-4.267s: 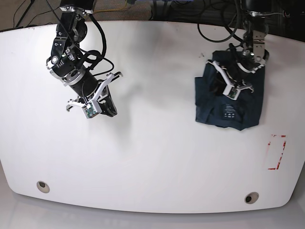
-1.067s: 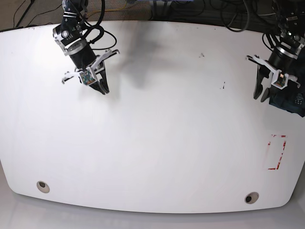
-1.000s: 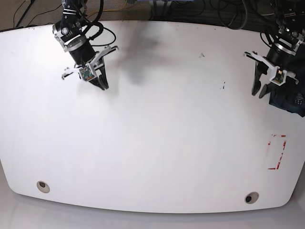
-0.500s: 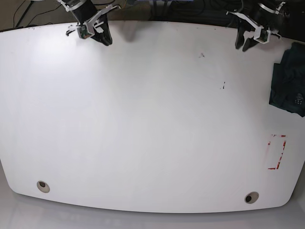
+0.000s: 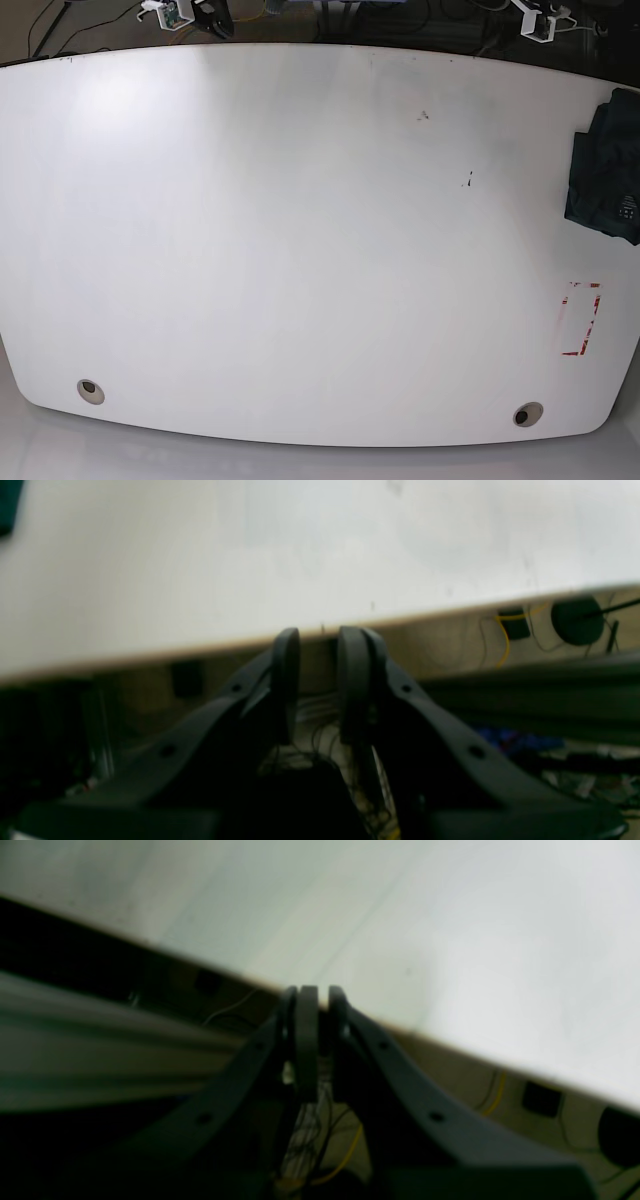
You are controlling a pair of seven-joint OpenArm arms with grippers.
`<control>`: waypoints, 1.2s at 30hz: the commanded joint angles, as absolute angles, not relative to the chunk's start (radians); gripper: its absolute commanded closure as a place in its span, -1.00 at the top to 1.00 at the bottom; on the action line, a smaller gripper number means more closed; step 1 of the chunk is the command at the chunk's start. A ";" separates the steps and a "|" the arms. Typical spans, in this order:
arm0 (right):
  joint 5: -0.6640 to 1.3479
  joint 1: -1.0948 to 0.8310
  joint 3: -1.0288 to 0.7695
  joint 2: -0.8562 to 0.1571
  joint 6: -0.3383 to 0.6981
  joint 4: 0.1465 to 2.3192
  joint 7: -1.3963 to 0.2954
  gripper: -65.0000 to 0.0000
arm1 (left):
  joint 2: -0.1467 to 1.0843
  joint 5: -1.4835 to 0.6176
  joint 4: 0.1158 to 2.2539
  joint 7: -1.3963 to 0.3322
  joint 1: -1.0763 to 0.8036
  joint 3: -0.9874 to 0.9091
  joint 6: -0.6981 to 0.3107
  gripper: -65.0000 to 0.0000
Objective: Layout the t-shirt on the table in an organized manner, then fold the t-shirt properly
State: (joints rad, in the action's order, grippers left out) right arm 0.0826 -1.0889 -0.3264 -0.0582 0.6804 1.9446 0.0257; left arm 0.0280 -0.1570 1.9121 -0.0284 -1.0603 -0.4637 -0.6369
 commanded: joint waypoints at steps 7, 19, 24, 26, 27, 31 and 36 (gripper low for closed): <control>0.101 -1.219 -0.331 -0.058 0.687 1.929 0.058 -0.91 | 0.039 -0.173 1.816 -0.007 -1.132 -0.438 -0.644 -0.64; 0.101 -1.265 -0.323 -0.061 0.693 1.705 0.111 -0.91 | 0.130 -0.173 1.500 -0.004 -1.122 -0.328 -0.641 -0.64; 0.091 -1.182 -0.321 -0.062 0.694 1.573 0.133 -0.91 | 0.166 -0.173 1.337 -0.002 -1.021 -0.245 -0.638 -0.65; 0.091 -1.139 -0.320 -0.065 0.694 1.517 0.133 -0.91 | 0.174 -0.173 1.268 -0.002 -0.983 -0.220 -0.636 -0.65; 0.091 -1.113 -0.320 -0.065 0.694 1.481 0.133 -0.91 | 0.177 -0.173 1.231 -0.002 -0.963 -0.208 -0.631 -0.65; 0.088 -1.021 -0.320 -0.081 0.694 1.348 0.133 -0.91 | 0.179 -0.173 1.121 -0.002 -0.868 -0.160 -0.601 -0.65; 0.031 -0.898 -0.300 -0.114 0.693 1.176 0.134 -0.91 | 0.180 -0.136 1.007 -0.002 -0.760 -0.114 -0.590 -0.65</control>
State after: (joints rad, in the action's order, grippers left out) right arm 0.0368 -0.9081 -0.3016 -0.1001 0.6807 1.2163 0.1234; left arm 0.1753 -0.1444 1.0294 -0.0105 -0.7639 -0.1223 -0.5770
